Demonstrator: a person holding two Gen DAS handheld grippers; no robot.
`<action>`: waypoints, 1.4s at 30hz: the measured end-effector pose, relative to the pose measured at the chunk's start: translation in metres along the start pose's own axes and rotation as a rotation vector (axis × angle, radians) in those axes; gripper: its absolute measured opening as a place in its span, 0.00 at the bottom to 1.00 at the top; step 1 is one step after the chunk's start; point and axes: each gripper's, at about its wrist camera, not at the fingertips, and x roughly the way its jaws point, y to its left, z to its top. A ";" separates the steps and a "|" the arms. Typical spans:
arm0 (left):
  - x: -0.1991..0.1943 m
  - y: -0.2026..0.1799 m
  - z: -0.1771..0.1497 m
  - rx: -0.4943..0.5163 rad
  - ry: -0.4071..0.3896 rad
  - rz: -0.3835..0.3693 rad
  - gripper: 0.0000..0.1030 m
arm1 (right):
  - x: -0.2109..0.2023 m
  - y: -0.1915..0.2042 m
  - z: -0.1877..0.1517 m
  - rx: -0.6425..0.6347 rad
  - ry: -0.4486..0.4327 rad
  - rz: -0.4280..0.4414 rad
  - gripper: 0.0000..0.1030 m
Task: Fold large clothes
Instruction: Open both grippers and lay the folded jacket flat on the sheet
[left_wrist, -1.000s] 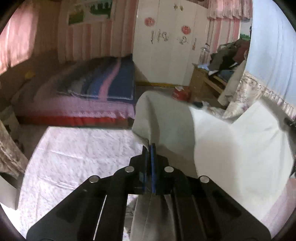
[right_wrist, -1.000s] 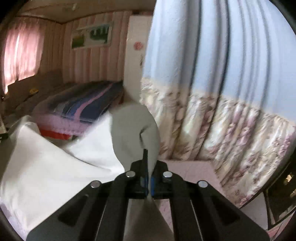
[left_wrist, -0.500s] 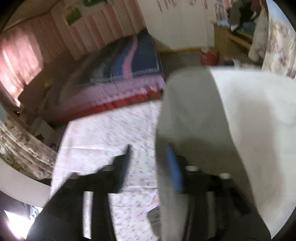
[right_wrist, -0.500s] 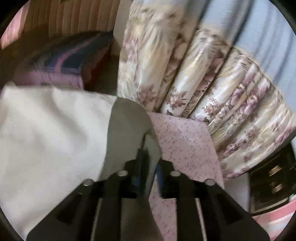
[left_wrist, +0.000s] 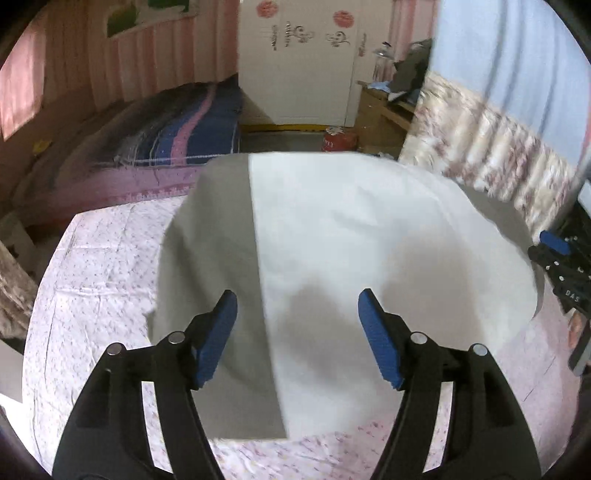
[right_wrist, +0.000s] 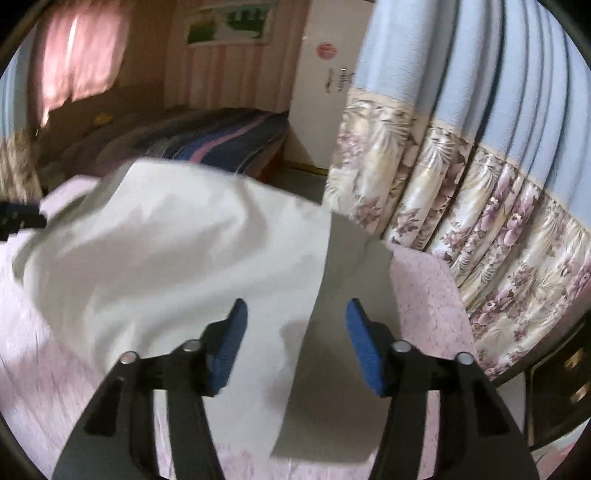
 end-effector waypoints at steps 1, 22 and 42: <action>0.001 -0.008 -0.006 0.026 0.000 0.032 0.64 | -0.001 0.004 -0.005 -0.015 0.017 0.003 0.30; 0.097 0.031 -0.030 -0.001 0.171 0.107 0.25 | 0.063 -0.009 -0.035 -0.060 0.129 -0.009 0.23; 0.033 -0.036 0.001 -0.061 0.077 -0.093 0.73 | 0.035 0.026 0.006 0.010 0.005 0.051 0.43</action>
